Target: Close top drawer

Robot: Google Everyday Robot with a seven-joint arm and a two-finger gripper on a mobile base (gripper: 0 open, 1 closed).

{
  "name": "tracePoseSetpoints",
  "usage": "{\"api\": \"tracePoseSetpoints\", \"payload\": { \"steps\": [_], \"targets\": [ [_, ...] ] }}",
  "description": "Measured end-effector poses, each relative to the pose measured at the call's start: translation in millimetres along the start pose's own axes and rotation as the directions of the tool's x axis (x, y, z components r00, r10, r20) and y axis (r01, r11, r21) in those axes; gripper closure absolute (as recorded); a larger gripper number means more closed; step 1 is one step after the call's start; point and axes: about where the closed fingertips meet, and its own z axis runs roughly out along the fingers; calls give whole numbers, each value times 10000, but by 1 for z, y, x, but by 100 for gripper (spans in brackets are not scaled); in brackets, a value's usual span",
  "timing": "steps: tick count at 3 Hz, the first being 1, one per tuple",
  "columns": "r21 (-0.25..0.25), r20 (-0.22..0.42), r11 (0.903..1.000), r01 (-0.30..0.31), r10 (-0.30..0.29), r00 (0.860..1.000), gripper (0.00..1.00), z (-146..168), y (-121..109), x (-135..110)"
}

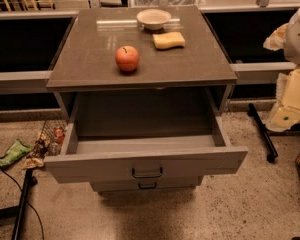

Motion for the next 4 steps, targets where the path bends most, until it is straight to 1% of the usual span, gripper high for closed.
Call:
{"api": "tracePoseSetpoints", "payload": {
  "steps": [1,2,3,4],
  "targets": [
    [-3,1,10000,1,-1,10000,0,0,0,0],
    [-555,280,9982,224,-209,9994,19,19,9,-8],
    [-1479,926,9879,460,-324,9952,50,66,37,-19],
    [-2007,1308,9783,513,-251,9911,73,99,59,-24]
  ]
}}
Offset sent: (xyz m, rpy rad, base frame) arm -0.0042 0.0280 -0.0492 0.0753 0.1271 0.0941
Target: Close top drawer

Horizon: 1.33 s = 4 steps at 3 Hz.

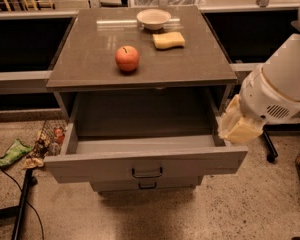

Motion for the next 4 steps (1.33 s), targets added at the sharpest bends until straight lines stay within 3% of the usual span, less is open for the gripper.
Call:
{"api": "tracePoseSetpoints", "payload": {
  "steps": [1,2,3,4],
  "targets": [
    [-39,-15,10000,-13,13,10000,96,2,2,1],
    [-40,-15,10000,-14,14,10000,100,2,2,1],
    [-411,169,9972,-617,625,9979,100,41,4,13],
    [-605,417,9872,-1474,1500,9878,100,96,8,30]
  ]
}}
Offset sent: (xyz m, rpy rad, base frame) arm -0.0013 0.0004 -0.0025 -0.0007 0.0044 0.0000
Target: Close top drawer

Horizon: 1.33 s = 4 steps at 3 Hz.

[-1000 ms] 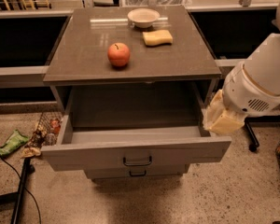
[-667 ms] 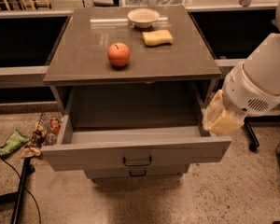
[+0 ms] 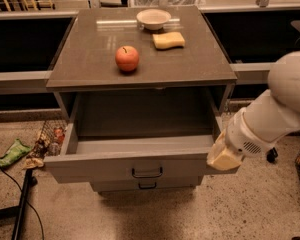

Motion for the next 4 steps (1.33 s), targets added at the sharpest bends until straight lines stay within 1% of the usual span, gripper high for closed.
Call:
{"api": "tracePoseSetpoints", "payload": {
  "steps": [1,2,3,4],
  "targets": [
    [169,313,9981,-586,581,9978,100,41,-12,12],
    [401,823,9975,-575,541,9951,100,71,-29,14],
    [497,1199,9974,-529,466,9917,100,99,-44,15],
    [675,1452,9946,-792,687,9870,100,118,-55,20]
  ]
}}
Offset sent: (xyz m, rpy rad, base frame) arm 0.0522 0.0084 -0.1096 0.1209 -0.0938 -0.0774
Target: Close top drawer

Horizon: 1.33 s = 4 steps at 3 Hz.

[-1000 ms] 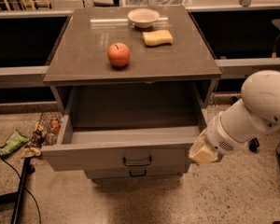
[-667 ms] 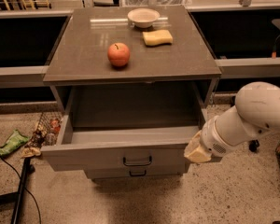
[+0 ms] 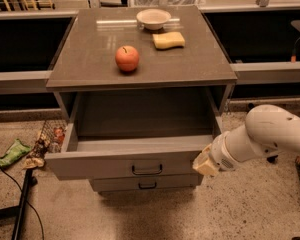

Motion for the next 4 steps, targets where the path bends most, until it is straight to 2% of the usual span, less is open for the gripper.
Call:
{"api": "tracePoseSetpoints", "payload": {
  "steps": [1,2,3,4],
  "targets": [
    [72,522,9995,-308,304,9982,100,13,-9,6],
    [75,525,9995,-308,304,9982,100,13,-9,6],
    [443,927,9985,-313,271,9953,100,15,-26,2],
    [1026,1415,9945,-204,57,9899,100,12,-52,-5]
  ]
}}
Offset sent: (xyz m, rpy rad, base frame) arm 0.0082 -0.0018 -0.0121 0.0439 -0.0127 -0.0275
